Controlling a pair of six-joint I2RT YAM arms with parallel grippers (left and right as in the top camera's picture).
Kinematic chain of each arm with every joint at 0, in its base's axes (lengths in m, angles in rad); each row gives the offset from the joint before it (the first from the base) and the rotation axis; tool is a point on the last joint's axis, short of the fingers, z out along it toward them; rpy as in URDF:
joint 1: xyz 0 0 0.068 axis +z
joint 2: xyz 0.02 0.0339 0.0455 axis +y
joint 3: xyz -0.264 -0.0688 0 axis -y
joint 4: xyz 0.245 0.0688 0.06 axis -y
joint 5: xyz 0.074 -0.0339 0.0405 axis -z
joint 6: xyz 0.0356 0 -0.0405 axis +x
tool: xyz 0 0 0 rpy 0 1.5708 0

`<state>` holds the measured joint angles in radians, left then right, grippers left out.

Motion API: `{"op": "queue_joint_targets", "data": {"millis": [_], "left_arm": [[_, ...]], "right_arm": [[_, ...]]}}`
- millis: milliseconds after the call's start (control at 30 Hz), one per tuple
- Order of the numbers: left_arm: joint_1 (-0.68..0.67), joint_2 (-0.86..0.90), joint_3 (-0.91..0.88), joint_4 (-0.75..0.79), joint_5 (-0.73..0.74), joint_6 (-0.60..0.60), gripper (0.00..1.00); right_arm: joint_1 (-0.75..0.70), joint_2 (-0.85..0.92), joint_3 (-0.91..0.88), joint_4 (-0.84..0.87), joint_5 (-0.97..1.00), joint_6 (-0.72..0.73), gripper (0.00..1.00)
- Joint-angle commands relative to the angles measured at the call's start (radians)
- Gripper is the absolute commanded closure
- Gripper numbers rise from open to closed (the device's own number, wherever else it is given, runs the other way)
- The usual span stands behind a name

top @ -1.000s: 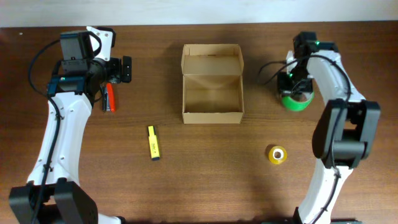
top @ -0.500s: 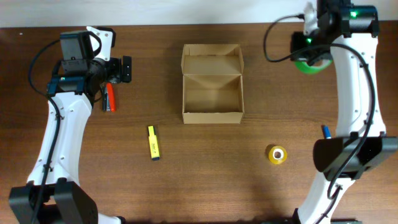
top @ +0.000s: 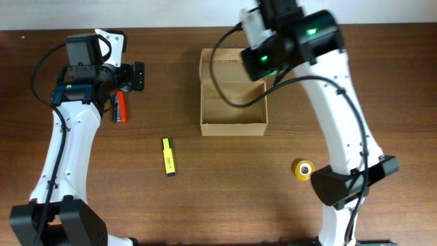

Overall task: Pack container
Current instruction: 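Carry the green tape roll into the box and release it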

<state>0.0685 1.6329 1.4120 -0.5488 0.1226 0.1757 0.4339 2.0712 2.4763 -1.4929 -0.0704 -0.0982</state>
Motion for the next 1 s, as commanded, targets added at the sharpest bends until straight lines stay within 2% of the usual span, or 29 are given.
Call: {"op": "queue_joint_targets", "data": {"millis": [0,200,500,967], "left_arm": [[0.0,0.011,0.018,-0.006,0.0,0.014,0.0],[0.0,0.011,0.018,-0.009,0.0,0.03,0.0],[0.0,0.011,0.018,-0.014,0.0,0.04,0.0],[0.0,0.011,0.018,-0.015,0.0,0.04,0.01]], "right_arm": [[0.037,0.046,-0.006,0.0,-0.018,-0.022,0.96],[0.071,0.098,-0.098,0.02,-0.023,-0.021,0.96],[0.071,0.104,-0.329,0.199,-0.003,-0.018,0.96],[0.061,0.2,-0.381,0.252,0.019,-0.018,0.96]]}}
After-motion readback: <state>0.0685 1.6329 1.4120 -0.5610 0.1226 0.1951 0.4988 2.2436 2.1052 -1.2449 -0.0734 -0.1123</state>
